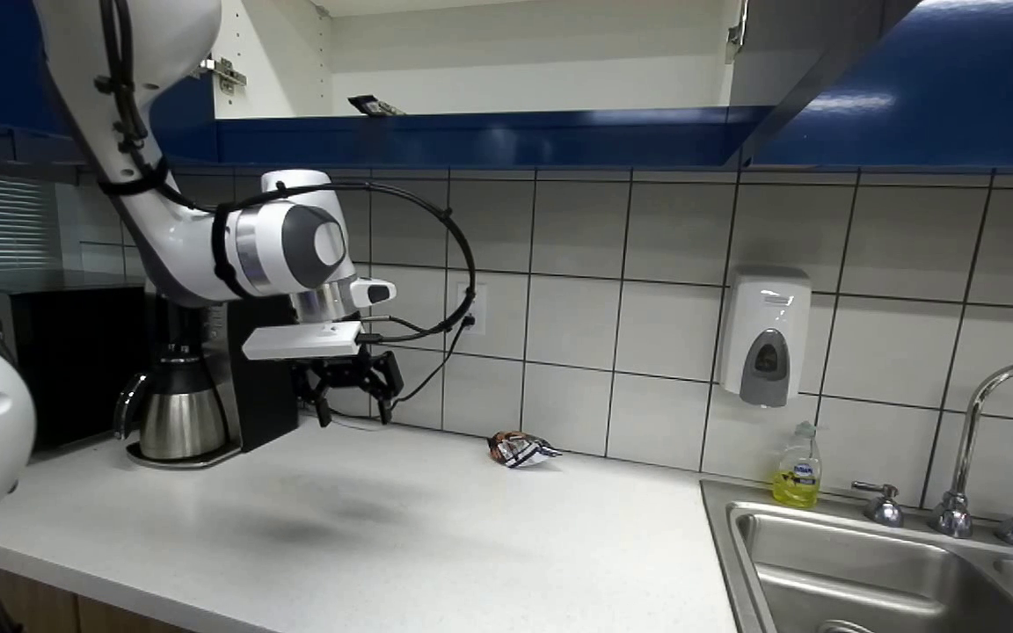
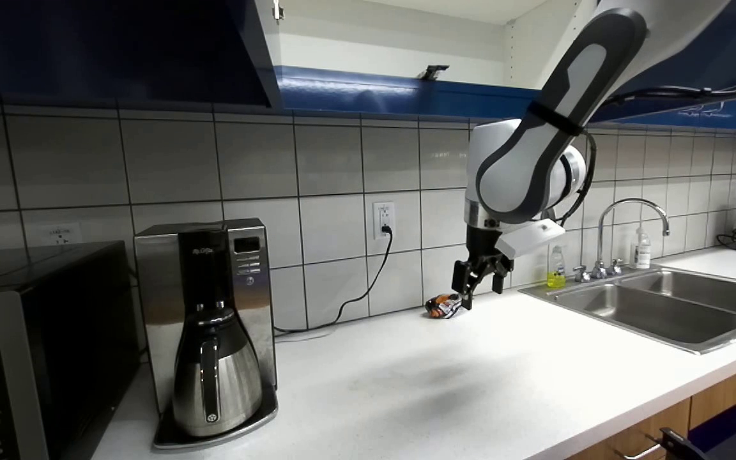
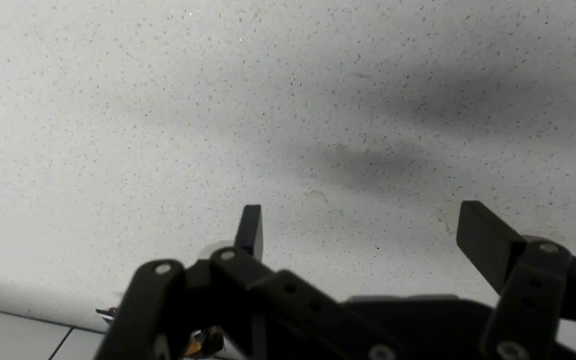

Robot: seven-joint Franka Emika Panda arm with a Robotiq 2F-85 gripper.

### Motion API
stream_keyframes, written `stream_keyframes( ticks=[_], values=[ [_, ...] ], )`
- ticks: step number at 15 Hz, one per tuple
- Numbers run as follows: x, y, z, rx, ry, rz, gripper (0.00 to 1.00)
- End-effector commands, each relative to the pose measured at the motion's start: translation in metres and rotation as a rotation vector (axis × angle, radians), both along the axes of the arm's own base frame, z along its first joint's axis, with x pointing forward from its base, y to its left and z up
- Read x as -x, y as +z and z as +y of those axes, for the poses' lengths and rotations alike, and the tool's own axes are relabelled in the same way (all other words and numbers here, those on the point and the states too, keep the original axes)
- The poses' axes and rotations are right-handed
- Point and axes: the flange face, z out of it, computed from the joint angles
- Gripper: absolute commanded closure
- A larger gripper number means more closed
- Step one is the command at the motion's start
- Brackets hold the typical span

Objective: Put the snack bar in the top cabinet

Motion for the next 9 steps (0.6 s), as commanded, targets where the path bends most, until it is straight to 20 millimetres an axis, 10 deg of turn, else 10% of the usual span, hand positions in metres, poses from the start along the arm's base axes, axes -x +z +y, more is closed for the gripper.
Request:
stream_keyframes(
  ticks=[1, 9],
  values=[
    [0.018, 0.011, 0.006, -0.009, -0.053, 0.046, 0.0],
    [0.054, 0.017, 0.022, -0.007, -0.048, 0.132, 0.0]
  ],
)
